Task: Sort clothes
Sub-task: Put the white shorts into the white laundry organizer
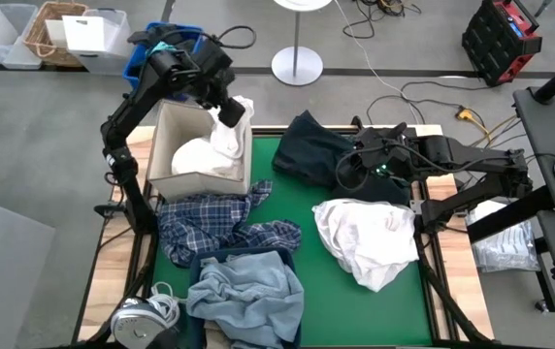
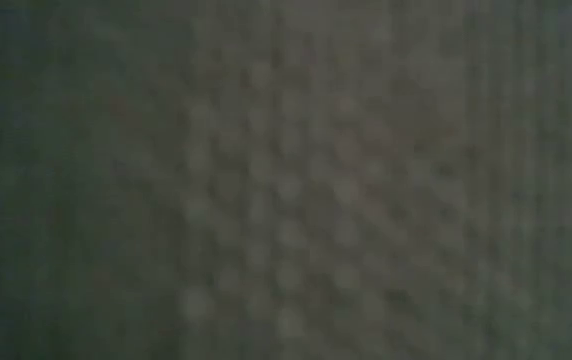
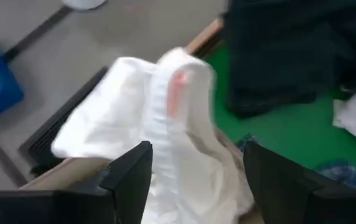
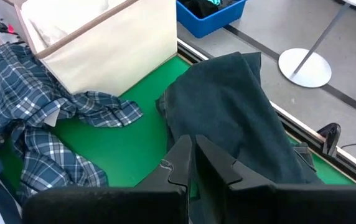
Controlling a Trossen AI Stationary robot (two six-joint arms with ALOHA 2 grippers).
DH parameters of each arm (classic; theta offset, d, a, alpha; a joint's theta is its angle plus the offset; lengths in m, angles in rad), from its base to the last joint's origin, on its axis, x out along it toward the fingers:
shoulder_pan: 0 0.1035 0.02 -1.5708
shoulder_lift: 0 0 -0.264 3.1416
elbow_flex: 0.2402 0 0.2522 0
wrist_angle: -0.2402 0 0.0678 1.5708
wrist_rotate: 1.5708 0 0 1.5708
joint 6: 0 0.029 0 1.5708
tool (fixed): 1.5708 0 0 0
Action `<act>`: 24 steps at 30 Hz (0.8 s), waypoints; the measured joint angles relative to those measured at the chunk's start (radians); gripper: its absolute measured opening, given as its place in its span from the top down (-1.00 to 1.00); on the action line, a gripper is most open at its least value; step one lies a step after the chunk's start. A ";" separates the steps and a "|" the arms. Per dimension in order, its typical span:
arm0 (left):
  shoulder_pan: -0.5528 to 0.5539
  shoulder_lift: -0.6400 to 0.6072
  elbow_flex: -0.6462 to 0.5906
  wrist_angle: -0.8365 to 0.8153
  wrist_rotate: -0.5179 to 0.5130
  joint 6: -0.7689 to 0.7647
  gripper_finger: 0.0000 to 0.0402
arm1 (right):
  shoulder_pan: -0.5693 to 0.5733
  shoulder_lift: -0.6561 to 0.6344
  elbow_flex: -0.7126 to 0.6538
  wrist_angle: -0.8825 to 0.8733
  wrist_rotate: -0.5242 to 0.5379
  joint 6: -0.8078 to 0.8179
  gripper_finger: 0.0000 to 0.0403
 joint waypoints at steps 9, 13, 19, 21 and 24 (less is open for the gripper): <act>0.051 -0.085 0.000 0.000 -0.073 0.024 -0.11 | 0.000 0.000 0.000 0.000 0.000 -0.020 0.94; 0.077 -0.104 -0.027 0.025 -0.105 0.048 -0.11 | 0.000 0.000 0.000 0.000 0.002 -0.026 0.94; 0.072 -0.049 -0.075 0.085 0.063 0.094 -0.07 | 0.000 0.000 0.000 0.009 0.008 -0.058 0.94; 0.062 -0.021 -0.085 0.085 0.052 0.093 -0.05 | 0.000 0.000 0.000 0.009 0.008 -0.058 0.94; 0.062 0.008 -0.101 0.083 -0.019 0.093 -0.03 | 0.000 0.000 0.000 0.009 0.009 -0.058 0.94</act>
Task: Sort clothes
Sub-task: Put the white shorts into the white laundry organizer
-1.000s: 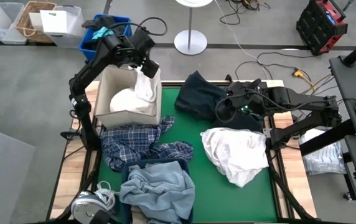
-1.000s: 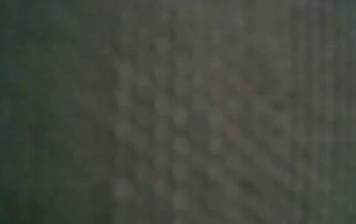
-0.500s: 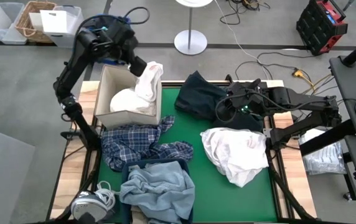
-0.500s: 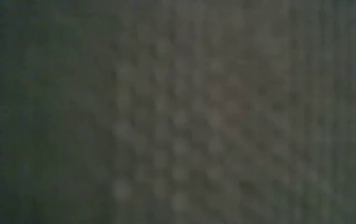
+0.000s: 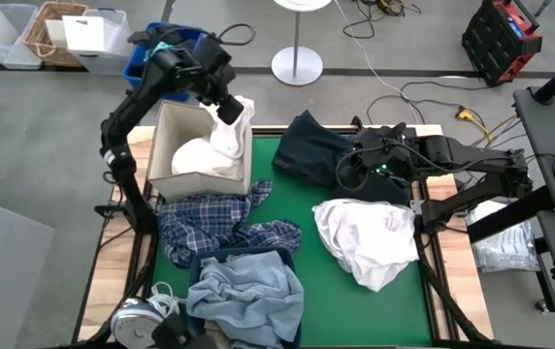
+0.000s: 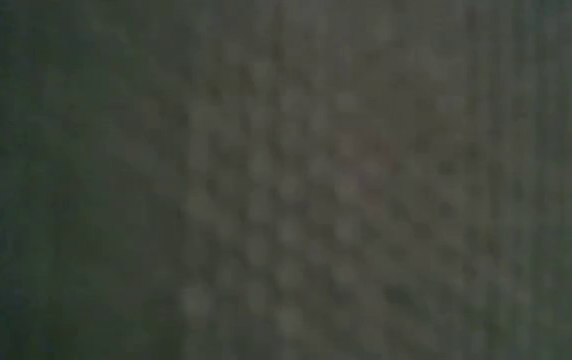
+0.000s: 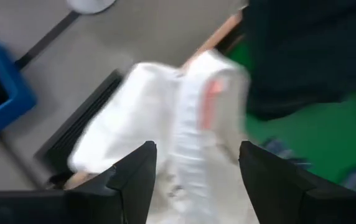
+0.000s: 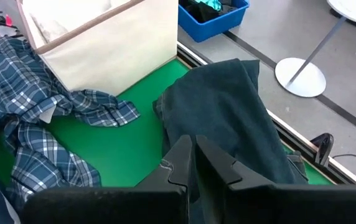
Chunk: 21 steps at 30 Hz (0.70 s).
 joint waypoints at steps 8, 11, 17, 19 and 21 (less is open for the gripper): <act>0.000 0.047 -0.054 -0.015 -0.091 0.008 -0.03 | 0.000 0.000 0.000 0.002 0.002 0.000 0.94; 0.001 0.057 -0.056 -0.015 -0.036 0.023 -0.02 | 0.000 0.000 0.000 0.002 0.002 0.000 0.94; 0.000 0.055 -0.069 -0.010 0.093 0.058 -0.02 | 0.000 0.000 0.000 0.002 0.003 0.000 0.94; 0.000 0.055 -0.106 0.008 0.089 0.077 -0.02 | 0.000 0.000 0.000 0.002 0.006 -0.003 0.94; 0.001 0.055 -0.150 0.020 0.072 0.066 -0.01 | 0.000 0.000 0.000 0.002 0.017 -0.005 0.94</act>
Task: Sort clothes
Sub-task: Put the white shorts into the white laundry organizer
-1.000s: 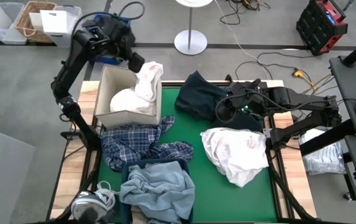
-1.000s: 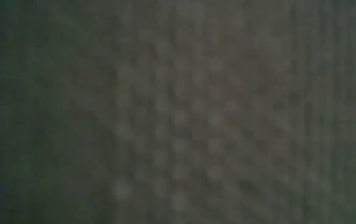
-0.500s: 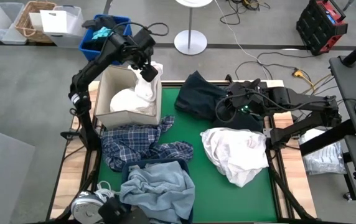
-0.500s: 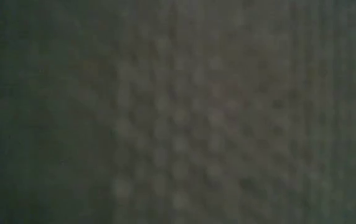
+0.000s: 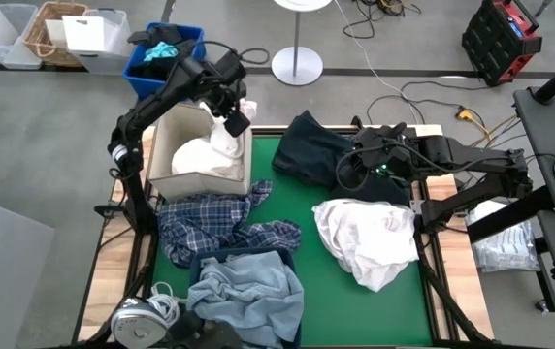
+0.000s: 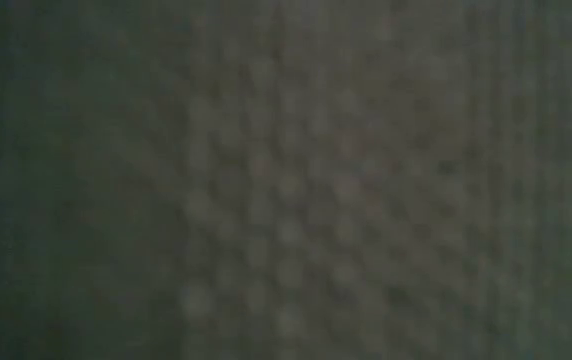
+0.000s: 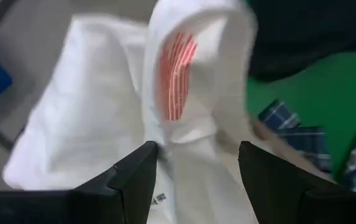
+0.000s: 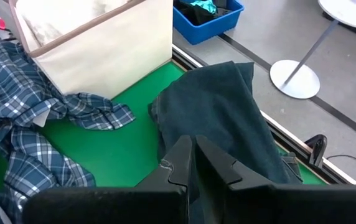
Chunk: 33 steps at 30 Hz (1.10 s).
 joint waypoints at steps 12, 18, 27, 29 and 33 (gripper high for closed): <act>-0.003 -0.053 -0.154 -0.104 -0.113 0.005 0.95 | 0.000 0.000 0.000 -0.003 0.009 -0.005 0.94; -0.003 -0.111 -0.187 -0.103 -0.228 -0.099 0.99 | 0.000 0.000 0.000 -0.003 0.011 -0.007 0.94; 0.071 -0.223 -0.205 -0.102 -0.090 -0.035 1.00 | 0.000 0.000 0.000 -0.003 0.011 -0.004 0.94; 0.089 -0.271 -0.232 -0.103 0.027 0.102 1.00 | 0.000 0.000 0.000 -0.003 0.011 -0.003 0.94; 0.089 -0.373 -0.291 -0.104 0.149 0.444 1.00 | 0.000 0.000 0.000 -0.003 0.011 -0.003 0.94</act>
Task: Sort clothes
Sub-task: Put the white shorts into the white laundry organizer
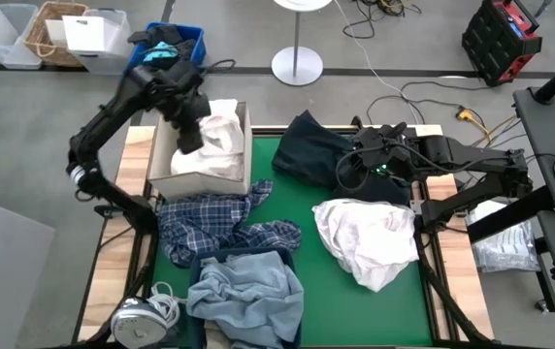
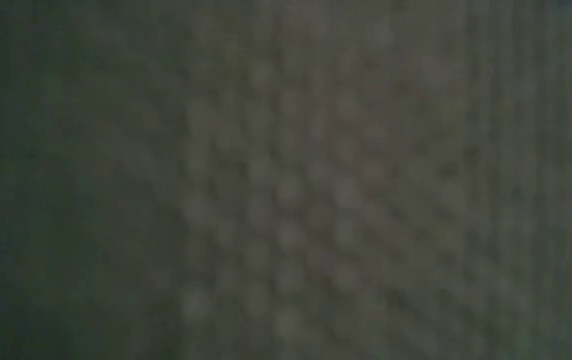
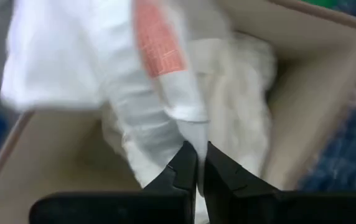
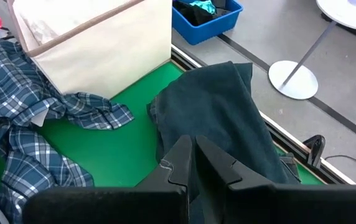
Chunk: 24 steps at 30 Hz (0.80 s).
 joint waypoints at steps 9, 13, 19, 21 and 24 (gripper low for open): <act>0.016 -0.173 -0.121 0.012 -0.040 -0.138 1.00 | 0.000 0.000 0.000 0.000 0.000 -0.005 0.94; 0.018 -0.186 -0.201 0.005 -0.098 -0.349 1.00 | 0.000 0.000 0.000 0.001 0.000 -0.019 0.94; 0.020 -0.182 -0.344 0.004 -0.198 -0.638 1.00 | 0.000 0.000 -0.001 0.001 0.000 -0.019 0.94; 0.019 -0.172 -0.376 -0.003 -0.198 -0.647 1.00 | 0.000 0.000 -0.001 0.002 0.000 -0.019 0.94; 0.019 -0.146 -0.410 0.001 -0.176 -0.652 1.00 | 0.000 0.000 -0.003 0.002 -0.001 -0.019 0.94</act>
